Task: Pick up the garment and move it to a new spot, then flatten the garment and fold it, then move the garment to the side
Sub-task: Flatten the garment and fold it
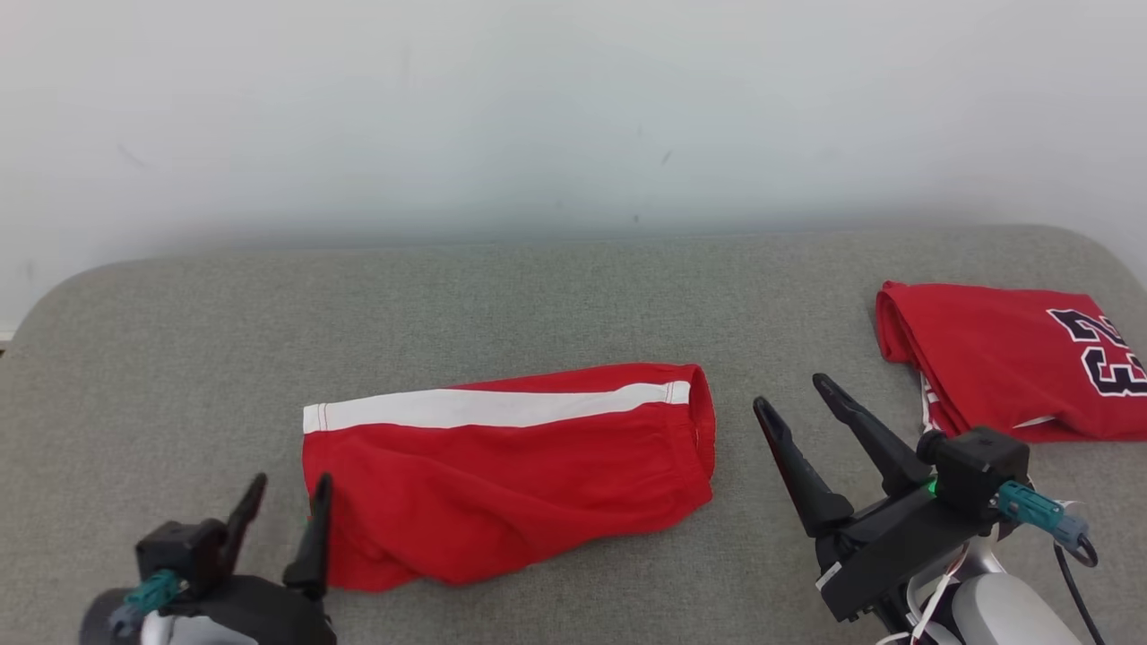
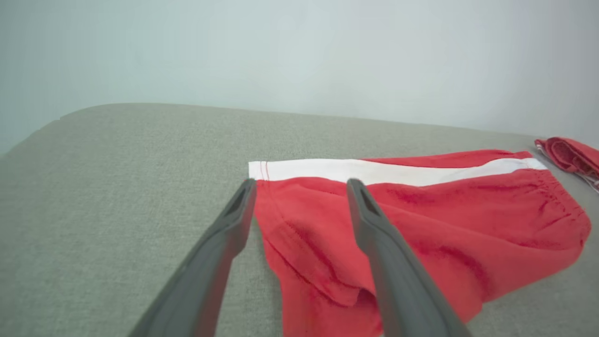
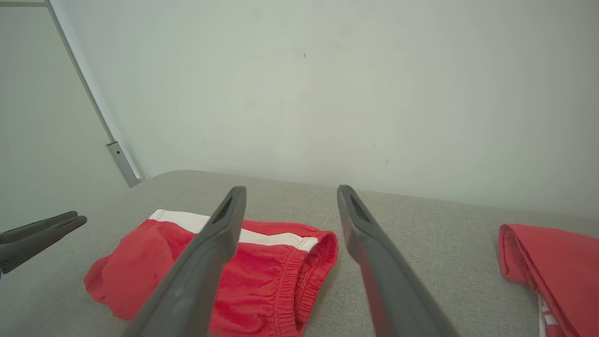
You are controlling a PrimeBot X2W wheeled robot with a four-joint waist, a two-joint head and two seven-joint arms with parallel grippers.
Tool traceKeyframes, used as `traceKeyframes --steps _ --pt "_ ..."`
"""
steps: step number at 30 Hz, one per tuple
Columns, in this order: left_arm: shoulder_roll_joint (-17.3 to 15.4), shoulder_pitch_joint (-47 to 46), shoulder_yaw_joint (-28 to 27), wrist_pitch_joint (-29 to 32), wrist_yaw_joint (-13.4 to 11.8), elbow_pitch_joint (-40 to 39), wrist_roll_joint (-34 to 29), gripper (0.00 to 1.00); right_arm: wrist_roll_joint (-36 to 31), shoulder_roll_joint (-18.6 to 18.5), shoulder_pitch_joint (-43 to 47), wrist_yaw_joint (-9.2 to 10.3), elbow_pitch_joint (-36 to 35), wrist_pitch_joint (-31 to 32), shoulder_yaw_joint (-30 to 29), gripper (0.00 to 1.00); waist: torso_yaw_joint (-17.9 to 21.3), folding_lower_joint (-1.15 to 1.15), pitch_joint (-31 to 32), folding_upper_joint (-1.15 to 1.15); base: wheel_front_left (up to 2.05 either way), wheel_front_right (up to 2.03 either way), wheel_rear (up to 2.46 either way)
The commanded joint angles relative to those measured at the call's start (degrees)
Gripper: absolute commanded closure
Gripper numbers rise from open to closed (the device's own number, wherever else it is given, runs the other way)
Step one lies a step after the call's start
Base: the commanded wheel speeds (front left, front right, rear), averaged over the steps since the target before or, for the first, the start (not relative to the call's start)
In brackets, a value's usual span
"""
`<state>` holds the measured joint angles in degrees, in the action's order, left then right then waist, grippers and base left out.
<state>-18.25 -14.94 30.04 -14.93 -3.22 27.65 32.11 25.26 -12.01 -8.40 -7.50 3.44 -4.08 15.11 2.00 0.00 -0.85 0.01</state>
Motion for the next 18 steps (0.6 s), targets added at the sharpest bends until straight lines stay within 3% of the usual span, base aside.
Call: traceKeyframes --steps 1,12,18 --pt "-0.7 1.54 -2.17 -0.34 -1.03 -2.29 -2.12 0.0 -0.18 -0.33 -0.07 0.04 0.18 -0.51 -0.66 0.0 -0.39 0.0 0.21 -0.01 0.0 0.0 0.0" --pt "-1.76 9.15 -17.08 -0.33 -5.74 -13.6 -8.65 0.0 -1.36 0.87 0.64 0.04 2.28 -3.62 -2.28 0.0 -1.73 0.0 0.94 -0.01 0.0 0.0 0.0" --pt "-2.87 13.31 -22.24 -0.33 -7.88 -17.95 -10.9 0.0 -1.89 1.48 0.86 0.04 3.41 -4.7 -3.05 0.0 -2.0 0.0 1.15 -0.01 0.0 0.0 0.0"
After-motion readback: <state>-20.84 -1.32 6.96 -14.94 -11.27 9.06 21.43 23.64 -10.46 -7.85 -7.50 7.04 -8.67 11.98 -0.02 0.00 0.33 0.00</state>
